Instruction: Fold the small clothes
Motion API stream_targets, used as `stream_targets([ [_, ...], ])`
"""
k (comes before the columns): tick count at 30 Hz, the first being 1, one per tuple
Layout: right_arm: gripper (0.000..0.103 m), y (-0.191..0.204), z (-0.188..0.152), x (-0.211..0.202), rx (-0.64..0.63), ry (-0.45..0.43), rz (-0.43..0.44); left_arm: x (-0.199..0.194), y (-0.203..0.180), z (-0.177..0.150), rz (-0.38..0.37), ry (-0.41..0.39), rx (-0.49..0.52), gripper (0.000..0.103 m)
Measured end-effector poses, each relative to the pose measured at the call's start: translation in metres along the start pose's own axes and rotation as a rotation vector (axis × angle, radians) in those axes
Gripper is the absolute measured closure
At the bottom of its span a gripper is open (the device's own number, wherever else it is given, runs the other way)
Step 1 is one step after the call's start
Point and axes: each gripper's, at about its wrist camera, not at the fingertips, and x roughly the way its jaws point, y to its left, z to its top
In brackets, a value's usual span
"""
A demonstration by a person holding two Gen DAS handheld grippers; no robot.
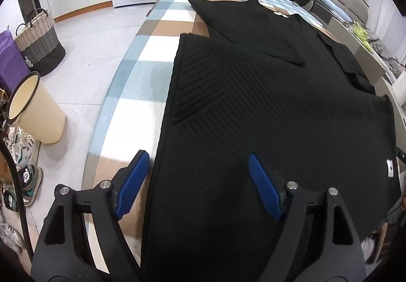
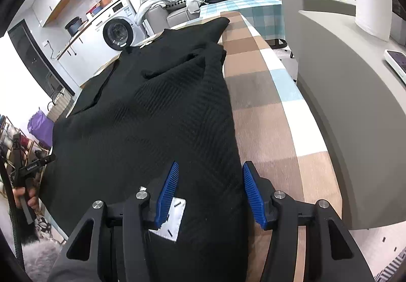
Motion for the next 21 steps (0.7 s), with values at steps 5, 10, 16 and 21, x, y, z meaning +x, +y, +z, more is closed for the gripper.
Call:
stream_targets([
  [5, 0.050, 0.007, -0.002, 0.003, -0.043, -0.003, -0.018, -0.009, 0.003, -0.009, -0.005, -0.025, 0.014, 0.074],
  [10, 0.096, 0.015, -0.004, 0.004, -0.123, -0.028, -0.027, -0.021, 0.008, -0.011, -0.060, -0.092, -0.028, 0.097],
  [16, 0.099, 0.019, 0.001, -0.037, -0.144, -0.193, 0.091, -0.066, 0.005, -0.007, -0.092, -0.240, -0.053, 0.098],
  [21, 0.099, 0.014, 0.015, -0.072, -0.077, -0.356, 0.183, -0.104, -0.004, 0.004, -0.095, -0.347, -0.038, 0.098],
])
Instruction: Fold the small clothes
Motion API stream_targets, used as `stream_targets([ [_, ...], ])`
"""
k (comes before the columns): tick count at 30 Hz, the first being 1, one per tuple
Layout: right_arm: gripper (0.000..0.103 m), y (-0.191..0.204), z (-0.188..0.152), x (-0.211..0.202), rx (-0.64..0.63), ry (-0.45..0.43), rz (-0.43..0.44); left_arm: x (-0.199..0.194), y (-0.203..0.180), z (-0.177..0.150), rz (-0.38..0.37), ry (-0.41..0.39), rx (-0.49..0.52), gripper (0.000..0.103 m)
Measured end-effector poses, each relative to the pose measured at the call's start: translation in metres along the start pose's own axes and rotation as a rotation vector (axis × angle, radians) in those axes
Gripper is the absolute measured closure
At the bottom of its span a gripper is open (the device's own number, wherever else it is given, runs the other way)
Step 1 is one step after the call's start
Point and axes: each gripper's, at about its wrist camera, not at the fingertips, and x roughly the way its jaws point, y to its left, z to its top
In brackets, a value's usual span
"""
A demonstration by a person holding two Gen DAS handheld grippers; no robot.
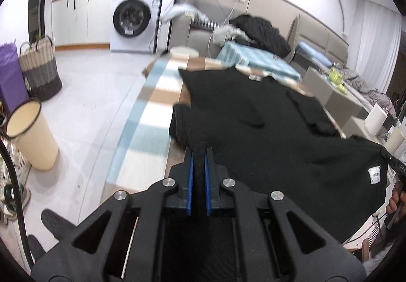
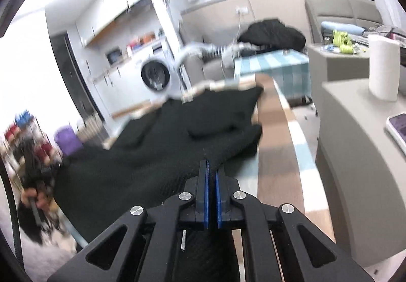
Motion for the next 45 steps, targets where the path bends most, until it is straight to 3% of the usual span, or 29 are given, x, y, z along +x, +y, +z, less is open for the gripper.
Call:
stream_targets([
  [4, 0.099, -0.008, 0.018, -0.008, 0.060, -0.099, -0.003, -0.013, 0.001, 0.017, 0.020, -0.064, -0.009, 0.098],
  [8, 0.099, -0.007, 0.036, -0.001, 0.079, -0.128, -0.020, -0.009, 0.002, 0.034, 0.010, -0.093, -0.024, 0.098],
  [14, 0.099, -0.009, 0.068, 0.044, 0.094, -0.061, -0.099, 0.040, 0.004, 0.060, 0.009, -0.073, -0.043, 0.098],
  [19, 0.099, -0.026, 0.095, 0.112, 0.156, 0.019, -0.194, 0.103, 0.006, 0.081, 0.031, -0.038, -0.046, 0.098],
  [24, 0.095, -0.043, 0.105, 0.172, 0.196, 0.065, -0.257, 0.164, 0.010, 0.089, 0.068, 0.043, -0.062, 0.097],
  [26, 0.080, -0.053, 0.100, 0.194, 0.214, 0.141, -0.314, 0.181, 0.016, 0.086, 0.094, 0.092, -0.075, 0.082],
  [27, 0.067, -0.057, 0.098, 0.196, 0.228, 0.159, -0.327, 0.186, 0.020, 0.083, 0.107, 0.107, -0.088, 0.076],
  [29, 0.054, -0.068, 0.088, 0.191, 0.280, 0.167, -0.312, 0.185, 0.027, 0.073, 0.099, 0.114, -0.106, 0.045],
  [31, 0.045, -0.073, 0.079, 0.186, 0.289, 0.206, -0.284, 0.191, 0.032, 0.066, 0.080, 0.135, -0.117, 0.039],
  [36, 0.045, -0.075, 0.064, 0.194, 0.267, 0.273, -0.210, 0.227, 0.028, 0.058, 0.041, 0.234, -0.106, 0.039],
  [40, 0.045, -0.066, 0.062, 0.200, 0.223, 0.271, -0.196, 0.242, 0.017, 0.057, 0.034, 0.241, -0.084, 0.039],
  [42, 0.045, -0.064, 0.061, 0.206, 0.211, 0.286, -0.196, 0.248, 0.012, 0.059, 0.039, 0.235, -0.075, 0.047],
  [44, 0.045, -0.060, 0.061, 0.214, 0.186, 0.298, -0.205, 0.251, 0.008, 0.061, 0.015, 0.239, -0.071, 0.074],
  [45, 0.047, -0.056, 0.061, 0.215, 0.163, 0.301, -0.213, 0.249, 0.005, 0.061, 0.006, 0.243, -0.068, 0.078],
])
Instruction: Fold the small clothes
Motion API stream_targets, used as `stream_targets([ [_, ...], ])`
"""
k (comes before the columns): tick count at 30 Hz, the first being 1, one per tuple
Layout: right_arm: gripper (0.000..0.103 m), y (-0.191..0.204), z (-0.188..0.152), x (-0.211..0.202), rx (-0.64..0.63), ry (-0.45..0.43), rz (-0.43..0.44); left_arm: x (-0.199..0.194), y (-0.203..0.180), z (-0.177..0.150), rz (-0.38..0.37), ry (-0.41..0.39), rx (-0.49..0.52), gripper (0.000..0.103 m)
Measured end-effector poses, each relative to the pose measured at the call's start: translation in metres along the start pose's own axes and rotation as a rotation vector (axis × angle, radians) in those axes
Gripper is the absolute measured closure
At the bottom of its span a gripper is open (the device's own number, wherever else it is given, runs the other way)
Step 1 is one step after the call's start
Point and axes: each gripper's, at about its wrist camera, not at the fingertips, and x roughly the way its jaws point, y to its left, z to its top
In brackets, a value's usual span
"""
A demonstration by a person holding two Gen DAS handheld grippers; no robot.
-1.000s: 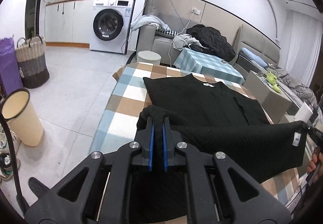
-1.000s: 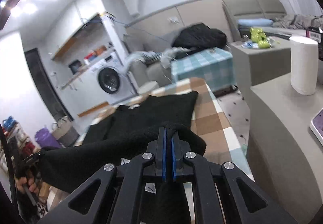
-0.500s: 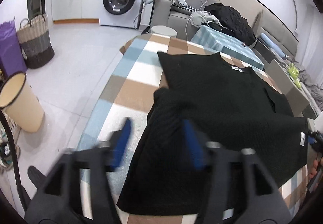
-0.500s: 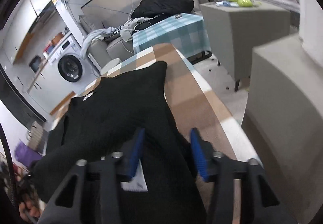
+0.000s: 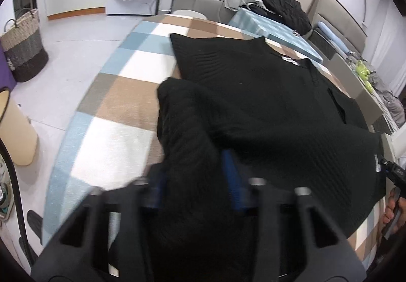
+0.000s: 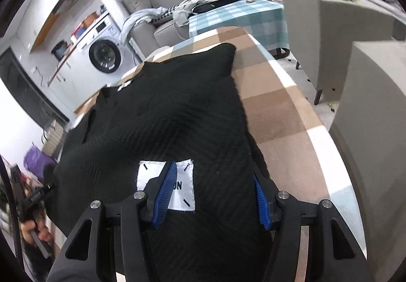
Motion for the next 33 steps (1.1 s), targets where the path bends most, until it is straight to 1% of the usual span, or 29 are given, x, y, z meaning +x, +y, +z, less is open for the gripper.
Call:
stream_targets([
  [1, 0.053, 0.004, 0.000, 0.002, -0.025, -0.002, -0.015, -0.001, -0.004, 0.000, 0.012, -0.002, 0.017, 0.080],
  [2, 0.057, 0.007, -0.001, 0.002, -0.043, 0.000, -0.018, -0.002, -0.008, -0.001, 0.023, -0.004, 0.035, 0.083],
  [4, 0.066, 0.013, -0.004, 0.003, -0.080, 0.001, -0.030, -0.007, -0.012, -0.004, 0.033, -0.007, 0.056, 0.084],
  [6, 0.071, 0.017, -0.007, 0.002, -0.104, 0.008, -0.028, -0.010, -0.011, -0.006, 0.031, -0.007, 0.059, 0.084],
  [10, 0.072, 0.018, -0.015, -0.004, -0.111, 0.028, -0.022, -0.021, -0.011, -0.016, 0.042, -0.010, 0.066, 0.085],
  [14, 0.072, 0.018, -0.027, -0.013, -0.110, 0.039, -0.014, -0.038, -0.008, -0.035, 0.054, -0.010, 0.068, 0.085],
  [19, 0.072, 0.017, -0.055, -0.035, -0.092, 0.063, 0.009, -0.067, 0.001, -0.065, 0.076, -0.006, 0.062, 0.084],
  [22, 0.072, 0.019, -0.070, -0.047, -0.090, 0.077, 0.019, -0.079, 0.007, -0.075, 0.075, -0.006, 0.038, 0.084],
  [24, 0.071, 0.021, -0.073, -0.049, -0.101, 0.072, 0.022, -0.083, 0.010, -0.078, 0.081, -0.012, 0.028, 0.078],
  [26, 0.061, 0.017, -0.072, -0.052, -0.099, 0.066, 0.017, -0.085, 0.015, -0.078, 0.096, -0.003, 0.003, 0.066],
  [27, 0.057, 0.013, -0.072, -0.055, -0.080, 0.069, 0.020, -0.087, 0.016, -0.079, 0.108, 0.005, -0.003, 0.063],
  [29, 0.057, 0.007, -0.070, -0.063, -0.050, 0.064, 0.049, -0.096, 0.018, -0.081, 0.113, 0.000, 0.000, 0.059],
  [30, 0.057, 0.001, -0.073, -0.073, -0.035, 0.046, 0.061, -0.101, 0.018, -0.083, 0.117, -0.006, 0.006, 0.058],
  [32, 0.055, -0.007, -0.082, -0.084, -0.023, 0.041, 0.074, -0.110, 0.018, -0.088, 0.129, -0.016, 0.012, 0.046],
  [33, 0.055, -0.011, -0.087, -0.090, -0.019, 0.041, 0.080, -0.115, 0.019, -0.092, 0.132, -0.022, 0.012, 0.046],
])
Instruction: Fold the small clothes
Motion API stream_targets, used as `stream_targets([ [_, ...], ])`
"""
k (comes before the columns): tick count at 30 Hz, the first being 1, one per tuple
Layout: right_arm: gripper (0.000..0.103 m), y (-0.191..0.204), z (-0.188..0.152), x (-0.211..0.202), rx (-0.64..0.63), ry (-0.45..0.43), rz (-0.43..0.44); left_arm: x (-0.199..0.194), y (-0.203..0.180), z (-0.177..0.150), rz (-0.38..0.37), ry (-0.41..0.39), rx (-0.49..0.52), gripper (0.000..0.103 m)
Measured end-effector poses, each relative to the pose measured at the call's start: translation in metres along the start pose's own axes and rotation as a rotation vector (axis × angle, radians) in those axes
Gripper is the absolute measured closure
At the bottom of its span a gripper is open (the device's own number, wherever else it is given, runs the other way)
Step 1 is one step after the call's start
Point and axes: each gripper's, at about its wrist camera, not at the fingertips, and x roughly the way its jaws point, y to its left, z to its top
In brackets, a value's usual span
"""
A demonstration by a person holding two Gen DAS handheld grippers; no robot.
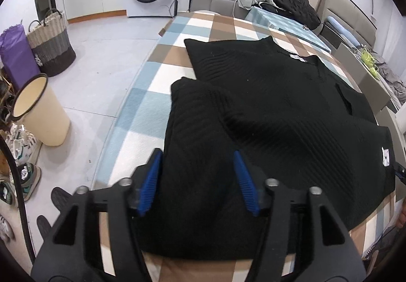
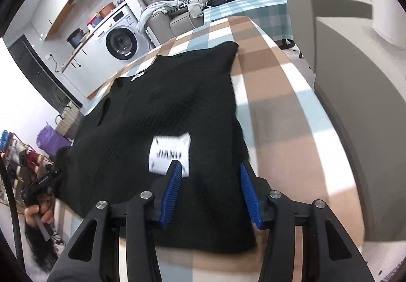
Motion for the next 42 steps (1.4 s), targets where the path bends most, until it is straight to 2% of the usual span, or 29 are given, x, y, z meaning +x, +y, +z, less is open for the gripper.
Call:
stream_targets([
  [8, 0.055, -0.005, -0.028, -0.010, 0.014, 0.025, 0.022, -0.024, 0.019, -0.026, 0.028, 0.012, -0.043, 0.046],
  [9, 0.057, -0.003, -0.031, -0.012, 0.002, 0.022, 0.011, -0.026, 0.022, -0.028, 0.034, 0.014, -0.049, 0.046],
  [10, 0.069, 0.000, -0.032, -0.013, -0.017, 0.006, 0.001, -0.029, 0.025, -0.031, 0.039, 0.013, -0.056, 0.046],
  [11, 0.074, 0.003, -0.034, -0.016, -0.036, -0.009, 0.005, -0.031, 0.027, -0.032, 0.041, 0.011, -0.062, 0.046],
  [12, 0.076, 0.006, -0.035, -0.019, -0.053, -0.016, 0.014, -0.034, 0.029, -0.034, 0.043, 0.009, -0.070, 0.046],
  [15, 0.076, 0.012, -0.039, -0.030, -0.073, -0.029, 0.125, -0.038, 0.033, -0.037, 0.043, 0.003, -0.081, 0.046],
  [16, 0.075, 0.012, -0.039, -0.031, -0.075, -0.029, 0.139, -0.039, 0.033, -0.038, 0.042, 0.003, -0.082, 0.046],
  [20, 0.073, 0.004, -0.038, -0.021, -0.048, 0.002, 0.090, -0.039, 0.031, -0.040, 0.035, 0.010, -0.074, 0.046],
  [22, 0.066, -0.004, -0.038, -0.016, -0.011, 0.014, 0.086, -0.038, 0.030, -0.042, 0.034, 0.017, -0.071, 0.046],
  [24, 0.064, -0.009, -0.038, -0.014, 0.017, 0.009, 0.073, -0.036, 0.030, -0.043, 0.036, 0.025, -0.075, 0.046],
  [26, 0.066, -0.010, -0.037, -0.014, 0.020, -0.003, 0.071, -0.036, 0.031, -0.044, 0.024, 0.030, -0.086, 0.046],
  [27, 0.074, -0.009, -0.038, -0.015, 0.009, -0.015, 0.072, -0.035, 0.031, -0.044, 0.017, 0.027, -0.090, 0.046],
  [28, 0.076, -0.007, -0.038, -0.016, -0.007, -0.025, 0.070, -0.036, 0.032, -0.045, 0.010, 0.016, -0.096, 0.050],
  [29, 0.077, -0.005, -0.037, -0.017, -0.022, -0.037, 0.076, -0.037, 0.032, -0.046, 0.003, 0.004, -0.101, 0.058],
  [31, 0.084, -0.001, -0.037, -0.021, -0.044, -0.065, 0.088, -0.037, 0.032, -0.046, -0.004, -0.004, -0.102, 0.069],
  [35, 0.089, 0.003, -0.035, -0.024, -0.069, -0.084, 0.081, -0.041, 0.029, -0.046, -0.023, -0.024, -0.092, 0.094],
  [37, 0.093, 0.003, -0.035, -0.026, -0.078, -0.098, 0.085, -0.045, 0.025, -0.045, -0.024, -0.039, -0.070, 0.098],
  [42, 0.095, 0.001, -0.035, -0.029, -0.076, -0.119, 0.086, -0.047, 0.029, -0.046, -0.026, -0.049, -0.092, 0.098],
])
